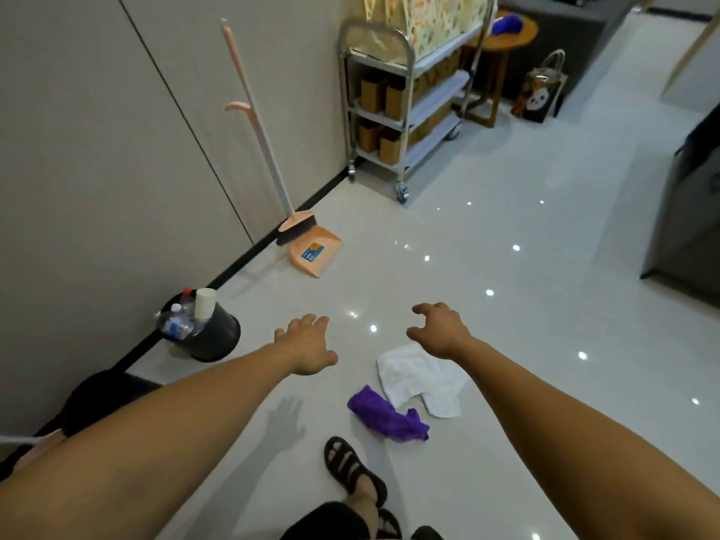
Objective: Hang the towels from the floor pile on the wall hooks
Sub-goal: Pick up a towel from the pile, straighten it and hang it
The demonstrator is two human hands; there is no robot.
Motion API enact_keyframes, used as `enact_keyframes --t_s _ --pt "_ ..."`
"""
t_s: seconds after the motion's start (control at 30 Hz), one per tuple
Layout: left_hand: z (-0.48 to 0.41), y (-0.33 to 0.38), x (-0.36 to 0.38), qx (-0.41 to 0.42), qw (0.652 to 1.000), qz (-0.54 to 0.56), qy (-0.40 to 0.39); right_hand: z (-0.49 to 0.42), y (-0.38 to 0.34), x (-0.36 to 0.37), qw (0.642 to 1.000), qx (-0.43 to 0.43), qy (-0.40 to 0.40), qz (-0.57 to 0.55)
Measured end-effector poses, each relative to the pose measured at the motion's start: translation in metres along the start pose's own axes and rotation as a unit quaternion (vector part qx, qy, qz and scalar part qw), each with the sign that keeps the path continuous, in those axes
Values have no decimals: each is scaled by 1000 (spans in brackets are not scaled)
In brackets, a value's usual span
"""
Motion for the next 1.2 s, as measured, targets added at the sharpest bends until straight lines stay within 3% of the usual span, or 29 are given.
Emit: enact_keyframes --t_s 0.37,0.77,1.03,1.1,1.2 --pt "-155 41 114 -19 989 110 -98 -123 106 98 993 68 -97 -26" --pt "-348 83 393 -54 968 174 -172 -281 282 383 968 94 -231 -20" --pt "-429 98 504 -7 976 191 -106 -345 373 543 965 128 -230 -15" --pt "-431 95 513 0 974 205 -93 -349 381 561 962 128 -242 13" --pt "-421 87 510 -10 971 214 -108 -345 367 544 974 128 -185 -10"
Point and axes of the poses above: each hand's wrist, its own z-axis away from the middle knuckle, its own x-axis out of the palm, y = z × x, the point moved 8 cm from there along -z, towards the middle knuckle, and after that the axes turned 1 degree about z, right-handed, at the moved point
